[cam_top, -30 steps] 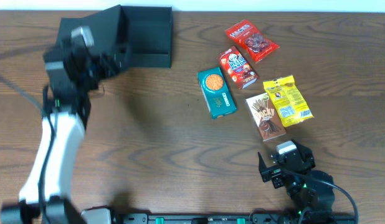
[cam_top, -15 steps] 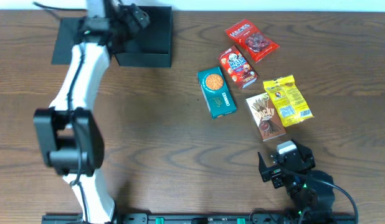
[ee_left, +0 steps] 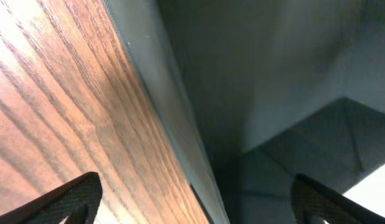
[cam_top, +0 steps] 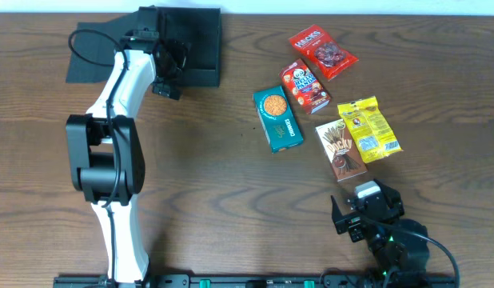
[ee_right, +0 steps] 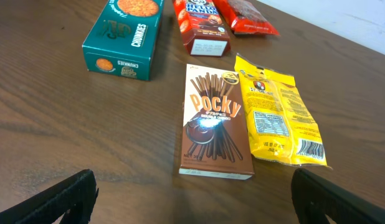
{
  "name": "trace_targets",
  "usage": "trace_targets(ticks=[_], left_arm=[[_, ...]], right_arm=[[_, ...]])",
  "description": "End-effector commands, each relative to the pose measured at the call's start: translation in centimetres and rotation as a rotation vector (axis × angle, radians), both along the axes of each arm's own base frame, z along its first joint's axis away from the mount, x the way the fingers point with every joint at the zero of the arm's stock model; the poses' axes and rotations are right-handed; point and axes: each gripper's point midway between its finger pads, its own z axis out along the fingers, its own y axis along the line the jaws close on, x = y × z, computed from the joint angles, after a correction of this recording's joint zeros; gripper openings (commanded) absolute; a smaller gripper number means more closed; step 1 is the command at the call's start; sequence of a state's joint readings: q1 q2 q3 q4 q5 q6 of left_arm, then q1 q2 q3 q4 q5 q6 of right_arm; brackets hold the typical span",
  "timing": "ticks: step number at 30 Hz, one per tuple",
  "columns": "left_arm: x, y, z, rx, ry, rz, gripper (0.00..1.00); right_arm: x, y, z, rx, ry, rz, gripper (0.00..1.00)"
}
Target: Pack container
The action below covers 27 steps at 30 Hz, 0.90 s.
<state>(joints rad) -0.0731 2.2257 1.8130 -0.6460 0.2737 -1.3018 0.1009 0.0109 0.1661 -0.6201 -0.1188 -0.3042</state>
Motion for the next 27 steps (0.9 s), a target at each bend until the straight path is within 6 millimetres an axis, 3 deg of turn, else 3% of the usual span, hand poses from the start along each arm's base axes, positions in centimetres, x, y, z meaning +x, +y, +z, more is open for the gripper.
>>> trace_targets(ticks=[1, 3, 6, 8, 17, 27], left_arm=[[0.3, 0.0, -1.3, -0.025, 0.032, 0.051, 0.88], [0.3, -0.1, -1.6, -0.032, 0.041, 0.049, 0.64], [0.3, -0.1, -1.6, -0.030, 0.040, 0.045, 0.47], [0.2, -0.2, -1.6, -0.023, 0.035, 0.023, 0.42], [-1.7, -0.1, -2.3, 0.045, 0.077, -0.141, 0.28], [-5.7, 1.1, -3.5, 0.195, 0.172, -0.461, 0.27]], right_arm=[[0.0, 0.0, -0.4, -0.013, 0.004, 0.005, 0.99], [0.0, 0.0, -0.4, -0.013, 0.004, 0.005, 0.99], [0.0, 0.0, -0.4, -0.013, 0.004, 0.005, 0.99], [0.0, 0.0, -0.4, -0.013, 0.004, 0.005, 0.99], [0.0, 0.0, -0.4, -0.013, 0.004, 0.005, 0.99], [0.0, 0.0, -0.4, -0.013, 0.004, 0.005, 0.99]])
